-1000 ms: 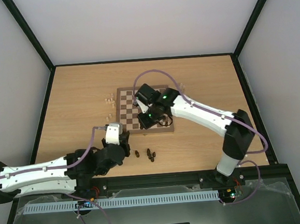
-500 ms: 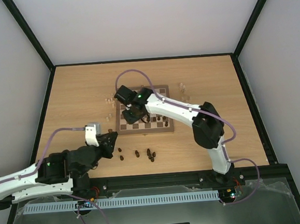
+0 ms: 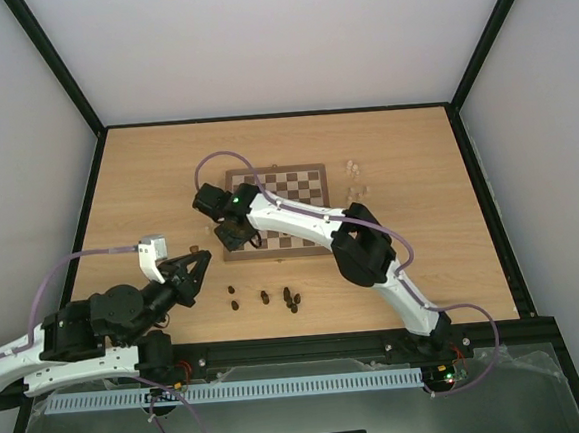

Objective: Set up the chess pieces on the board
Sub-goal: Place the chess piece on the chessboard.

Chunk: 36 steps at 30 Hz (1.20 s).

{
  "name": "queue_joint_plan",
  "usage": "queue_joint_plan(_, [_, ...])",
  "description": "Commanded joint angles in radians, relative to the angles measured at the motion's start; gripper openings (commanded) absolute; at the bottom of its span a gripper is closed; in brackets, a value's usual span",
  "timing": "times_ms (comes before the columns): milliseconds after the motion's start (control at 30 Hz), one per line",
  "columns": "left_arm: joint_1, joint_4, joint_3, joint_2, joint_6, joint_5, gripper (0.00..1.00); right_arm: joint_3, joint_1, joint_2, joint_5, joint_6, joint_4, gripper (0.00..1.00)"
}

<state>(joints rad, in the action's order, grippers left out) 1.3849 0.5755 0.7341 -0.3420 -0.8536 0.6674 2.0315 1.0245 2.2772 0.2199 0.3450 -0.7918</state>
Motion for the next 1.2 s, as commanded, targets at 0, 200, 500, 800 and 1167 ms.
queue_joint_plan(0, [-0.003, 0.020, 0.022, 0.030, 0.024, -0.010, 0.13, 0.047, 0.011, 0.030, 0.019, 0.012, -0.091, 0.10])
queue_joint_plan(200, [-0.003, 0.025, 0.022, 0.043, 0.027, -0.003, 0.13, 0.043, 0.019, 0.036, 0.000, 0.016, -0.098, 0.10])
queue_joint_plan(500, [-0.004, 0.020, 0.018, 0.043, 0.031, 0.001, 0.13, 0.041, 0.038, 0.037, -0.027, 0.015, -0.098, 0.10])
queue_joint_plan(800, [-0.003, 0.013, 0.016, 0.037, 0.034, 0.003, 0.13, 0.023, 0.040, 0.045, -0.028, 0.014, -0.085, 0.14])
queue_joint_plan(1167, [-0.003, 0.010, 0.012, 0.037, 0.033, 0.001, 0.13, 0.024, 0.040, 0.057, -0.007, 0.009, -0.078, 0.15])
